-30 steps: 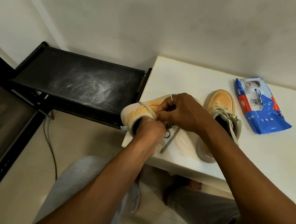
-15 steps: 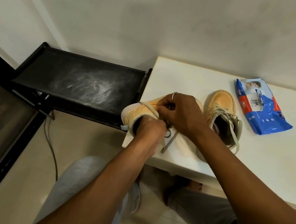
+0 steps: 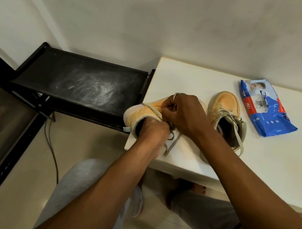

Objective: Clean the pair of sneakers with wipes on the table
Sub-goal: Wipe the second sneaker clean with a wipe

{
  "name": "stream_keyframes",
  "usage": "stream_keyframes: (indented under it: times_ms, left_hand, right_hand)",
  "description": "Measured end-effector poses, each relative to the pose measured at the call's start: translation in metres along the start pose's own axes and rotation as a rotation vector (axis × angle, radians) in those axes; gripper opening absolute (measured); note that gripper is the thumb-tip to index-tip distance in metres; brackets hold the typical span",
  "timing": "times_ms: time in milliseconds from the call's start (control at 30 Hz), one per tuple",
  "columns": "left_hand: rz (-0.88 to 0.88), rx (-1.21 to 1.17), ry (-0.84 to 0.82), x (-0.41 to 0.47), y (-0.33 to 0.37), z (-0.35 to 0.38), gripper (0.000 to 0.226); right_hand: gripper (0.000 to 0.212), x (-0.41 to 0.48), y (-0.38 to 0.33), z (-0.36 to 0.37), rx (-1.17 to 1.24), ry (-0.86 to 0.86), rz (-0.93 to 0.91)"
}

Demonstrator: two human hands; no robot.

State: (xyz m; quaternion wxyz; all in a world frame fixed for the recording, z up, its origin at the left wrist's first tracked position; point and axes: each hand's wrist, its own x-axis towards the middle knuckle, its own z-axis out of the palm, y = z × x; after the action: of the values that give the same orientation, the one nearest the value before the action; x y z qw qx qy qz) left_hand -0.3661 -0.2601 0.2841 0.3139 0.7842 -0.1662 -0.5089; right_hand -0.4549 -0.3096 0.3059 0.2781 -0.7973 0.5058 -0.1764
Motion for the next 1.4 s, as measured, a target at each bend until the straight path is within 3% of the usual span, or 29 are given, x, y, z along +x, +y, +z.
stream_keyframes:
  times_ms: [133, 300, 500, 633, 700, 867, 1033, 1233, 1400]
  left_hand:
    - [0.045, 0.007, 0.011, 0.000, -0.005, 0.000, 0.012]
    - [0.097, -0.001, 0.004, 0.003, -0.005, 0.000, 0.017]
    - [0.066, -0.027, 0.001, 0.002, -0.005, 0.000, 0.017]
    - [0.088, -0.034, -0.008, 0.007, -0.006, -0.001, 0.019]
    - [0.079, -0.035, -0.006, 0.006, -0.006, 0.001, 0.016]
    - [0.073, -0.041, -0.015, 0.006, -0.006, 0.001, 0.017]
    - [0.097, -0.063, -0.036, 0.008, -0.008, 0.000, 0.020]
    - [0.098, -0.062, -0.030, 0.007, -0.007, 0.000, 0.015]
    - [0.083, -0.074, -0.026, 0.008, -0.007, 0.000, 0.020]
  right_hand:
    - [0.003, -0.001, 0.003, -0.015, 0.085, -0.196, 0.031]
    - [0.012, 0.001, 0.010, -0.001, -0.116, 0.077, 0.027]
    - [0.005, -0.004, 0.007, -0.013, 0.119, -0.148, 0.044]
    - [0.012, 0.001, 0.015, -0.002, -0.088, 0.078, 0.048]
    - [0.011, -0.001, 0.013, 0.001, -0.127, 0.102, 0.029]
    - [0.005, -0.004, 0.011, -0.012, 0.128, -0.142, 0.058]
    - [0.016, 0.001, 0.023, 0.002, -0.209, 0.147, 0.078]
    - [0.005, -0.003, 0.012, -0.008, 0.146, -0.104, 0.076]
    - [0.015, 0.002, 0.025, -0.002, -0.197, 0.176, 0.094]
